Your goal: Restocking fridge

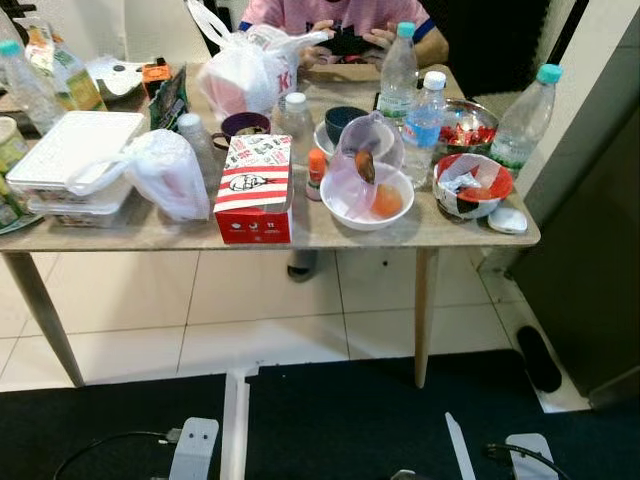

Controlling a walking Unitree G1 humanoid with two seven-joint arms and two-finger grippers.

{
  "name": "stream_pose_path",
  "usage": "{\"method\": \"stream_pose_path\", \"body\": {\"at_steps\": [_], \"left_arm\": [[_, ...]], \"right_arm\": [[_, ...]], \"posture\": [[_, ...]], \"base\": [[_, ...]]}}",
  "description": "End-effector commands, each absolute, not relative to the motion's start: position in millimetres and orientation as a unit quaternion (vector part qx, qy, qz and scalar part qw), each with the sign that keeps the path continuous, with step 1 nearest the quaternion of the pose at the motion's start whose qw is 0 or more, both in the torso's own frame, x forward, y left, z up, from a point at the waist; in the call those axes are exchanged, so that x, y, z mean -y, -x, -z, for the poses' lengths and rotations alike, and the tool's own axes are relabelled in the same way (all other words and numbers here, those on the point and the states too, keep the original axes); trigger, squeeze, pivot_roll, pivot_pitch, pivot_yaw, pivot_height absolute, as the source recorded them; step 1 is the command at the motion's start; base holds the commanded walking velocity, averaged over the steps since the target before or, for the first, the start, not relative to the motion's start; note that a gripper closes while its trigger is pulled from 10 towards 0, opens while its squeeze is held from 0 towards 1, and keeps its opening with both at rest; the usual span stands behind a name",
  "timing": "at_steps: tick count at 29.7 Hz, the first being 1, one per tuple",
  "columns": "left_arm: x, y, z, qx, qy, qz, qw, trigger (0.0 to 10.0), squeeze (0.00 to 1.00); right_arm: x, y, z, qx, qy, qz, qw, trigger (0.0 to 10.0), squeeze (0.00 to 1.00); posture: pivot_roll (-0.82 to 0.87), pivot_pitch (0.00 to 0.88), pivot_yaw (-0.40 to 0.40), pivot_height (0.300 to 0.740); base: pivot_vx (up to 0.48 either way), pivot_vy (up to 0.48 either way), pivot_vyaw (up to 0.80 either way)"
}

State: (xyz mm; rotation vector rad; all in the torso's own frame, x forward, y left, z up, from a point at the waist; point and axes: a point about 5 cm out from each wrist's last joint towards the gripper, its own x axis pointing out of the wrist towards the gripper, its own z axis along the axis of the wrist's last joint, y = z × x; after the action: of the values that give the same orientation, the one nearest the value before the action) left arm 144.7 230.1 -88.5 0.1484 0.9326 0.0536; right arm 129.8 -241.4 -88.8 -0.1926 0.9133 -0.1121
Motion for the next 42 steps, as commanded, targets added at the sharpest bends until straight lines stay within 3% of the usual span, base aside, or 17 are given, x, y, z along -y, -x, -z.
{"method": "stream_pose_path", "body": {"at_steps": [1, 5, 6, 11, 13, 17, 24, 25, 28, 33, 34, 39, 42], "left_arm": [[-231, -139, 90, -0.455, -0.073, -0.028, 0.887, 10.0, 0.00], [-231, -141, 89, -0.451, -0.075, -0.027, 0.889, 10.0, 0.00], [-231, -142, 89, -0.448, -0.076, -0.027, 0.890, 10.0, 0.00], [-232, -144, 88, -0.445, -0.078, -0.028, 0.892, 10.0, 0.00], [-233, -144, 88, -0.445, -0.081, -0.028, 0.892, 10.0, 0.00], [-234, -142, 88, -0.447, -0.084, -0.030, 0.890, 10.0, 0.00], [-231, -139, 90, -0.451, -0.082, -0.031, 0.888, 10.0, 0.00], [-230, -137, 91, -0.452, -0.079, -0.033, 0.888, 10.0, 0.00], [-230, -136, 91, -0.453, -0.079, -0.034, 0.888, 10.0, 0.00], [-234, -134, 91, -0.456, -0.086, -0.034, 0.885, 10.0, 0.00], [-234, -134, 91, -0.456, -0.086, -0.034, 0.885, 10.0, 0.00], [-238, -135, 90, -0.457, -0.093, -0.026, 0.884, 10.0, 0.00], [-237, -137, 89, -0.454, -0.094, -0.023, 0.886, 10.0, 0.00]], "right_arm": [[241, -135, 86, -0.423, 0.088, 0.059, 0.900, 10.0, 0.00], [240, -151, 79, -0.395, 0.082, 0.064, 0.913, 10.0, 0.00], [235, -178, 66, -0.345, 0.071, 0.060, 0.934, 10.0, 0.00], [226, -216, 42, -0.261, 0.047, 0.050, 0.963, 10.0, 0.00], [226, -244, 17, -0.185, 0.046, 0.068, 0.979, 10.0, 0.00], [240, -271, -15, -0.125, 0.073, 0.130, 0.981, 10.0, 0.00], [231, -257, 0, -0.176, 0.133, 0.026, 0.975, 10.0, 0.00], [226, -240, 4, -0.176, 0.150, -0.043, 0.972, 10.0, 0.00], [221, -226, 0, -0.167, 0.162, -0.117, 0.965, 10.0, 0.00], [210, -211, -51, -0.124, 0.134, -0.318, 0.930, 10.0, 0.00], [210, -211, -51, -0.124, 0.134, -0.318, 0.930, 10.0, 0.00], [174, -235, -134, -0.018, 0.084, -0.411, 0.907, 10.0, 0.00], [160, -243, -159, 0.026, 0.063, -0.409, 0.910, 10.0, 0.00]], "posture": [[-0.04, 0.096, -0.027, 0.740], [-0.04, 0.097, -0.025, 0.740], [-0.04, 0.099, -0.024, 0.740], [-0.04, 0.102, -0.022, 0.740], [-0.04, 0.108, -0.021, 0.740], [-0.05, 0.113, -0.027, 0.740], [-0.04, 0.115, -0.047, 0.740], [-0.04, 0.116, -0.048, 0.740], [-0.04, 0.117, -0.049, 0.740], [-0.06, 0.117, -0.042, 0.740], [-0.06, 0.117, -0.042, 0.740], [-0.06, 0.115, -0.028, 0.740], [-0.06, 0.116, -0.026, 0.740]], "base": [[0.000, 0.000, 0.00], [0.000, 0.000, 0.00], [0.000, 0.000, 0.00], [0.000, 0.000, 0.00], [0.000, 0.000, 0.00], [0.000, 0.000, 0.00], [0.000, 0.000, 0.00], [0.000, 0.000, 0.00], [0.000, 0.000, 0.00], [0.000, 0.000, 0.00], [0.000, 0.000, 0.00], [0.000, 0.000, 0.00], [0.000, 0.000, 0.00]]}}
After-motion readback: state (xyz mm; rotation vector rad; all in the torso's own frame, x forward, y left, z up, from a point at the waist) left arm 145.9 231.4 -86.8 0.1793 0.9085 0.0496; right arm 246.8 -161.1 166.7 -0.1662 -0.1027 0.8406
